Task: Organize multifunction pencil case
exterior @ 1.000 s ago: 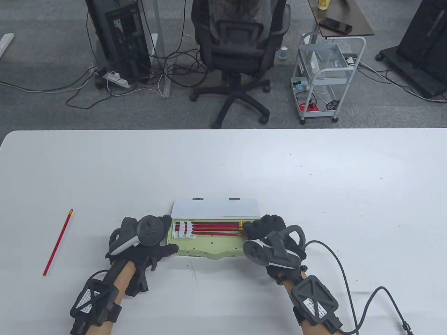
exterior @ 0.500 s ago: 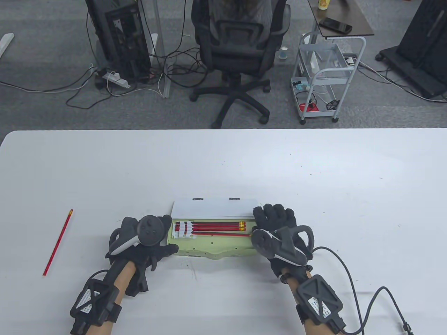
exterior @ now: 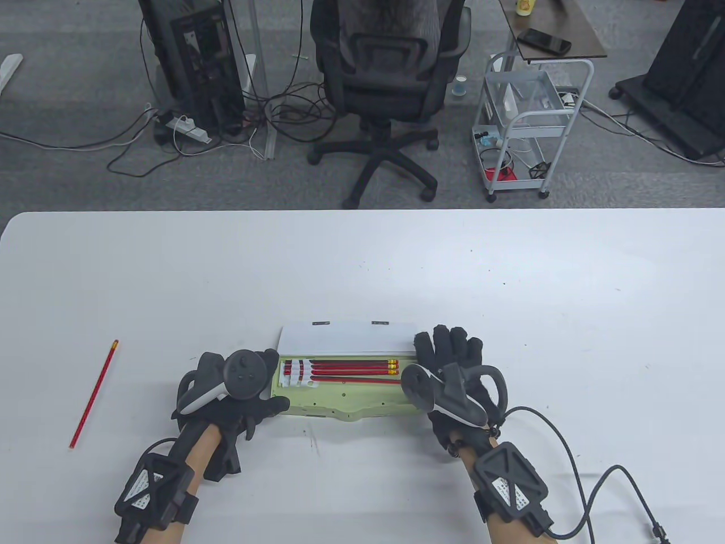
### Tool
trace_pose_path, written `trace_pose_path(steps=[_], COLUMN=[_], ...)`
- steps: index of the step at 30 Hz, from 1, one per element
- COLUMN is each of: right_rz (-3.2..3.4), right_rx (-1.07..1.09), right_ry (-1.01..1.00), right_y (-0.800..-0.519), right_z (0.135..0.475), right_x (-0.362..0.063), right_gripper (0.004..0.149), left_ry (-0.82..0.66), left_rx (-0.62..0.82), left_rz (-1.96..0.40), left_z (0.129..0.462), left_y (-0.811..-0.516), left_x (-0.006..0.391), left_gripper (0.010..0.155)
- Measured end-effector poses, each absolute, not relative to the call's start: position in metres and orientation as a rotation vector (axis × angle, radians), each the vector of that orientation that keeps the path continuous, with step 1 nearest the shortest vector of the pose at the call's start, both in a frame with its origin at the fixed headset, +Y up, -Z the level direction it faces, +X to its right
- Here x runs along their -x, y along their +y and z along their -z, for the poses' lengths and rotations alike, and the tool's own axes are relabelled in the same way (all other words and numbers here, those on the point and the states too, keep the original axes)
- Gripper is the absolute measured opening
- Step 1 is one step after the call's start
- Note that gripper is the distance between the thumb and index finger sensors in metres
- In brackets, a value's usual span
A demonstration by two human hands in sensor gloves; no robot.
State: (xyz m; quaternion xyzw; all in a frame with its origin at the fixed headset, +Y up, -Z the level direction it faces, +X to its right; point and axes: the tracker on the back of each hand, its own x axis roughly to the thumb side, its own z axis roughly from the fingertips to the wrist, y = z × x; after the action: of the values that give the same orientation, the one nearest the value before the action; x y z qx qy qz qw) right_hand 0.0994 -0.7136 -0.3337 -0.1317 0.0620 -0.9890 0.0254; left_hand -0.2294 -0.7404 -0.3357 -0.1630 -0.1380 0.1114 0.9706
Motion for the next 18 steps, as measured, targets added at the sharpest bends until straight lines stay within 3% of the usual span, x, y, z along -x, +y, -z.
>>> trace_pose_path(steps=[18], right_rz=[3.055], right_rx=[0.422], right_ry=[0.232], right_y=[-0.719], right_z=[0.332], right_x=[-0.083], right_gripper=[0.073], left_ry=[-0.279], left_rx=[0.329], left_rz=[-0.225], left_z=[0.336], left_y=[-0.74], left_x=[0.229], left_gripper=[0.091])
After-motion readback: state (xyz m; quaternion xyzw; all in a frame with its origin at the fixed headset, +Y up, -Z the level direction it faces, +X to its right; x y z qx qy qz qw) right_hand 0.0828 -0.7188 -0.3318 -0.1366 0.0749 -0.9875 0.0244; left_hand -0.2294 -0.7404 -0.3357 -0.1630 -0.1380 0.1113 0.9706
